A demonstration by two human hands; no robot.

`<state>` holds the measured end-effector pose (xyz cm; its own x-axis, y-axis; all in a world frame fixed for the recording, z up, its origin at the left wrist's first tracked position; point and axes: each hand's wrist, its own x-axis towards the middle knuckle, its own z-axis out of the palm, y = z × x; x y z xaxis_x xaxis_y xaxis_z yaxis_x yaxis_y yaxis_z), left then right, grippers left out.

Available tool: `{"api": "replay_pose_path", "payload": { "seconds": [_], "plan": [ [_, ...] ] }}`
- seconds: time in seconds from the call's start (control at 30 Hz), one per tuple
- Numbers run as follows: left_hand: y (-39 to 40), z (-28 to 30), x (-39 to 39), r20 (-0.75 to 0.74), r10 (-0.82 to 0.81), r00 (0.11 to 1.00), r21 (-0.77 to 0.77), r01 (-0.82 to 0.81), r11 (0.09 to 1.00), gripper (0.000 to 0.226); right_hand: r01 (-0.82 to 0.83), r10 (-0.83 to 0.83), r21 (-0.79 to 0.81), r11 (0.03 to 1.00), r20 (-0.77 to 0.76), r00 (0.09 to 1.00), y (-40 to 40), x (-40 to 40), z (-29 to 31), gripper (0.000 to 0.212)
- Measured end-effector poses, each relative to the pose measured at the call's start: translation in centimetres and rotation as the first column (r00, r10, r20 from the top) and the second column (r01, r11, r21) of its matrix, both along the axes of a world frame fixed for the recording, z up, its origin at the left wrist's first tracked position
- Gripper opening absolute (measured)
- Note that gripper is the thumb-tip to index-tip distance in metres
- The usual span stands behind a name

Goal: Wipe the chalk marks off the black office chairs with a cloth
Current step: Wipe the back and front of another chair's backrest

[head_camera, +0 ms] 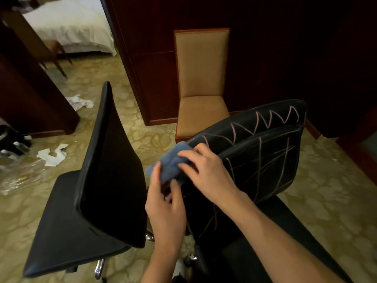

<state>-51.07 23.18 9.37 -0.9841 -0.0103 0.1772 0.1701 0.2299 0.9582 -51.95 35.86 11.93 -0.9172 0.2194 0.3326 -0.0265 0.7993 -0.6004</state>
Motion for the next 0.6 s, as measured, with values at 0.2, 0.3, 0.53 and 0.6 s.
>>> {"api": "replay_pose_path", "payload": {
  "seconds": [0.2,0.3,0.53,0.6],
  "plan": [
    [-0.3,-0.5,-2.5,-0.245,0.045,0.968,-0.474,-0.160,0.866,0.030,-0.063,0.055,0.056,0.996,0.135,0.989,1.1,-0.7,1.0,0.045],
    [-0.5,-0.4,-3.5,-0.397,0.127,0.909,-0.546,-0.345,0.764,0.019,-0.126,0.083,0.234,0.964,0.184,0.979,1.2,-0.6,1.4,0.051],
    [-1.6,-0.9,-4.3,-0.519,0.021,0.854,-0.585,-0.373,0.720,0.022,-0.092,0.169,0.506,0.858,-0.109,0.980,0.9,-2.7,0.5,0.017],
    [-1.1,-1.1,-4.6,-0.531,-0.017,0.847,-0.561,-0.336,0.757,0.025,-0.090,0.225,0.572,0.815,-0.168,0.960,1.7,-2.9,-0.1,0.015]
  ]
}}
